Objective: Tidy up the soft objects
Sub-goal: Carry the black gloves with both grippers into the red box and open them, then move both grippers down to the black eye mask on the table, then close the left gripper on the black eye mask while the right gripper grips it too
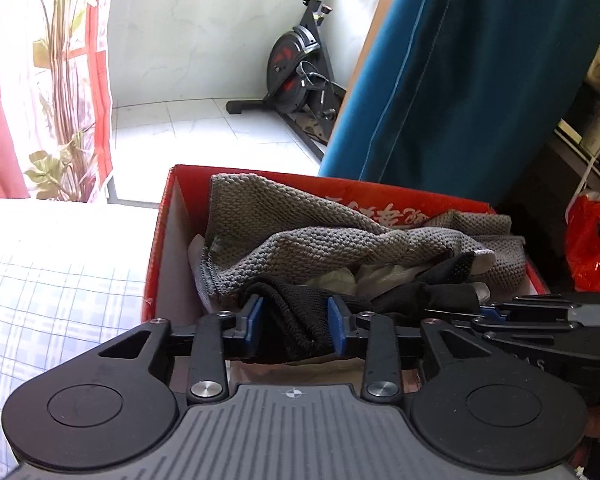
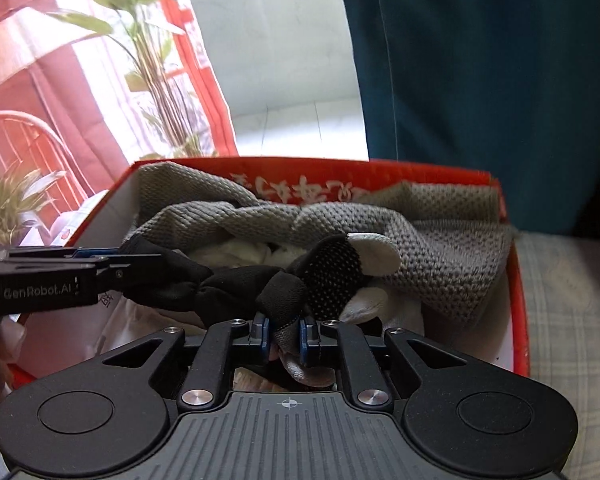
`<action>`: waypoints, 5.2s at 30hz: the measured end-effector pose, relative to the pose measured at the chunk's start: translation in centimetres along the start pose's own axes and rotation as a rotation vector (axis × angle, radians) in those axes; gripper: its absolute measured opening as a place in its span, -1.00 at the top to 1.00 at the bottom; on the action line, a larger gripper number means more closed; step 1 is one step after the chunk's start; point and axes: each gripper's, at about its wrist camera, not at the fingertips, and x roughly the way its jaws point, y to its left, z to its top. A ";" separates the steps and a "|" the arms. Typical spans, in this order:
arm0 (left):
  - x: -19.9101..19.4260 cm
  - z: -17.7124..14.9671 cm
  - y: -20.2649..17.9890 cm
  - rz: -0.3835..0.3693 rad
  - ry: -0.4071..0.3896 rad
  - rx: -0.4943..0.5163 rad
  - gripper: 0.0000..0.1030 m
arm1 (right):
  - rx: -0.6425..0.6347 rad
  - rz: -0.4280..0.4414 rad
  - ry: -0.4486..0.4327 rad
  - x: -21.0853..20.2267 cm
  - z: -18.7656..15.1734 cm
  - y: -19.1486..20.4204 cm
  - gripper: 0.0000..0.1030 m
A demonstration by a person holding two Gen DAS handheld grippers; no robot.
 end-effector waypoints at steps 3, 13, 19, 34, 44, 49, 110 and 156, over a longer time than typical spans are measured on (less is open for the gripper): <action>-0.1 0.2 0.4 -0.019 -0.008 0.004 -0.04 | 0.019 -0.001 0.030 0.5 0.3 0.0 0.77; -5.9 -0.3 -0.4 -0.012 -0.114 0.022 -0.67 | -0.028 0.041 -0.158 -5.1 -1.4 0.9 0.07; -9.8 -2.7 -1.2 -0.019 -0.155 0.024 -0.72 | -0.124 0.054 -0.226 -9.8 -3.3 1.7 0.05; -13.6 -13.1 -1.2 0.052 -0.133 -0.012 -0.72 | -0.137 0.084 -0.271 -14.9 -15.7 1.1 0.05; -11.0 -19.2 0.1 0.093 -0.004 -0.117 -0.72 | -0.109 -0.089 -0.202 -11.5 -23.0 0.1 -0.75; -10.3 -20.7 0.0 0.118 0.037 -0.095 -0.72 | -0.089 -0.112 -0.169 -9.9 -24.2 0.1 -0.89; -6.5 -22.2 -2.5 0.263 0.126 0.039 -1.00 | -0.058 -0.172 -0.169 -8.4 -25.6 0.1 -0.99; -8.2 -22.8 -1.9 0.091 0.074 -0.015 0.02 | -0.094 -0.130 -0.155 -8.8 -25.9 0.8 -0.73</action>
